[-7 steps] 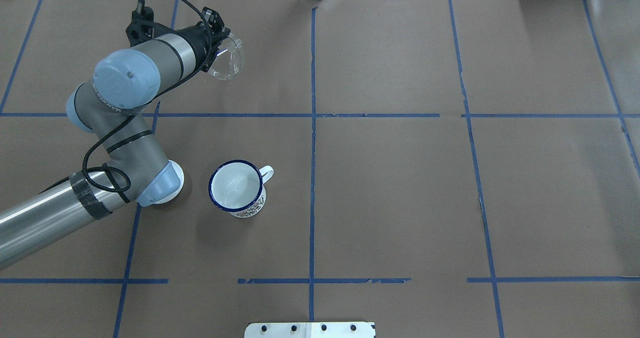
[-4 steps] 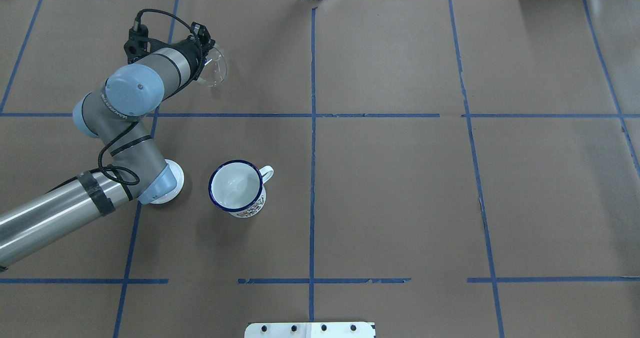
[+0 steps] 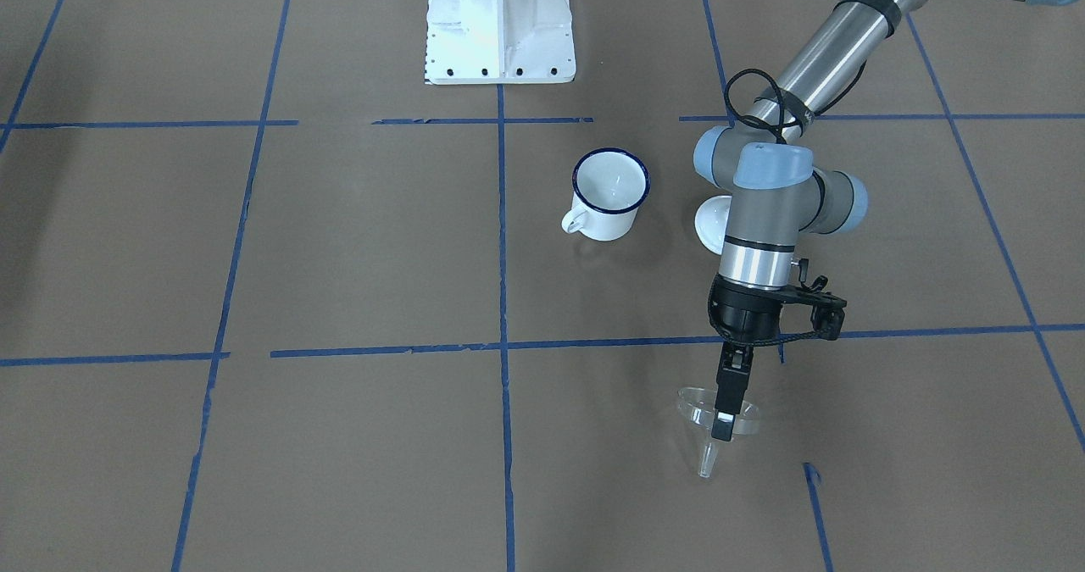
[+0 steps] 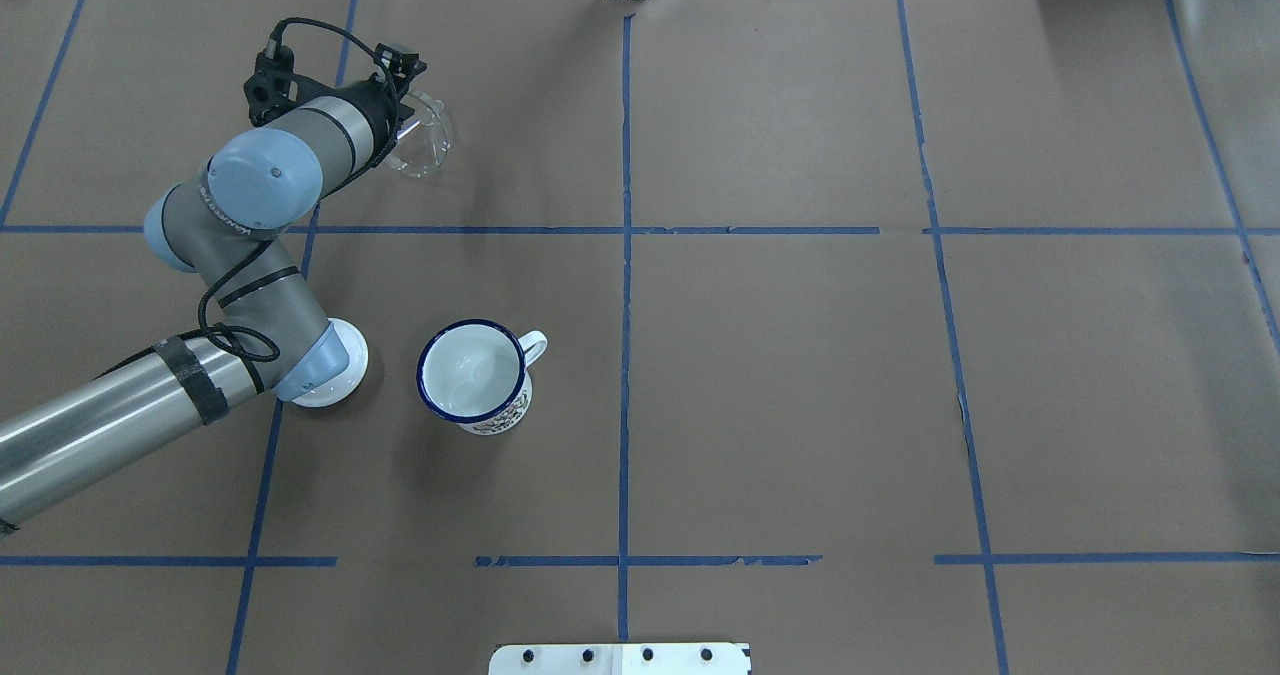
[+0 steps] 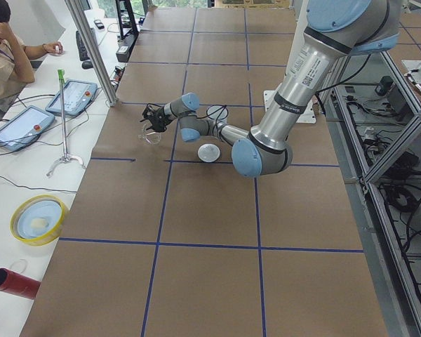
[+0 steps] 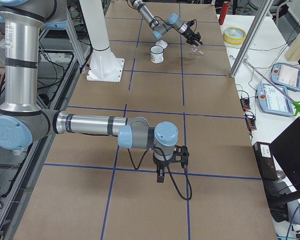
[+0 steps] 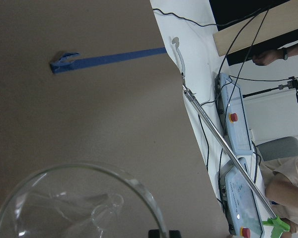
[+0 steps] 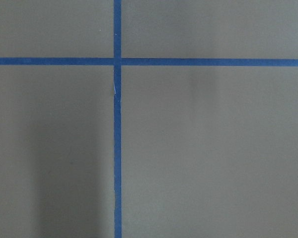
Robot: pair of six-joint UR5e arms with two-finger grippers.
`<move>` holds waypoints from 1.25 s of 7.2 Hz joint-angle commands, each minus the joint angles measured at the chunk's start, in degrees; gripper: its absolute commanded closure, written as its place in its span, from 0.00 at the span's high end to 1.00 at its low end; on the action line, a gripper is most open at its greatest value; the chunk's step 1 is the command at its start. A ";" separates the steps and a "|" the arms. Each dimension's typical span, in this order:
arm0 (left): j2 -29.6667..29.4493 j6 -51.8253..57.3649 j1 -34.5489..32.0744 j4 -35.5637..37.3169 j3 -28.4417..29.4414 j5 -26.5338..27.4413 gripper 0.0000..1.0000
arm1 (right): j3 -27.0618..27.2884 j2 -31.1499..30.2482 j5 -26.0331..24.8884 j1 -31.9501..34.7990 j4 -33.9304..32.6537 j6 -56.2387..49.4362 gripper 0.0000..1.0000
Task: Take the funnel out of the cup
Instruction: 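Lower the funnel onto the table and open the left gripper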
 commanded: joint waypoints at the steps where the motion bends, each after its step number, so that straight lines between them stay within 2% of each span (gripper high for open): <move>1: 1.72 11.44 -2.36 1.34 -7.00 -8.03 1.00 | 0.00 0.00 0.00 0.00 0.00 0.00 1.00; 2: 6.17 19.15 -2.55 6.14 -13.74 -12.62 1.00 | 0.00 0.00 0.00 0.00 0.00 0.00 1.00; 3: 8.65 31.67 -2.73 14.10 -21.38 -16.24 1.00 | 0.00 0.00 0.00 0.00 0.00 0.00 1.00; 4: 10.16 43.63 -2.73 25.06 -28.24 -18.10 1.00 | 0.00 0.00 0.00 0.00 0.00 0.00 1.00; 5: 10.09 53.76 -2.73 30.22 -33.27 -19.68 1.00 | 0.00 0.00 0.00 0.00 0.00 0.00 1.00; 6: 10.00 59.25 -3.08 30.27 -33.93 -29.01 1.00 | 0.00 0.00 0.00 0.00 0.00 0.00 1.00; 7: 12.09 61.57 -5.43 30.62 -34.37 -35.98 1.00 | 0.00 0.00 0.00 0.00 0.00 0.00 1.00; 9: 21.38 61.86 -5.20 30.71 -38.58 -38.07 1.00 | 0.00 0.00 0.00 0.00 0.00 0.00 1.00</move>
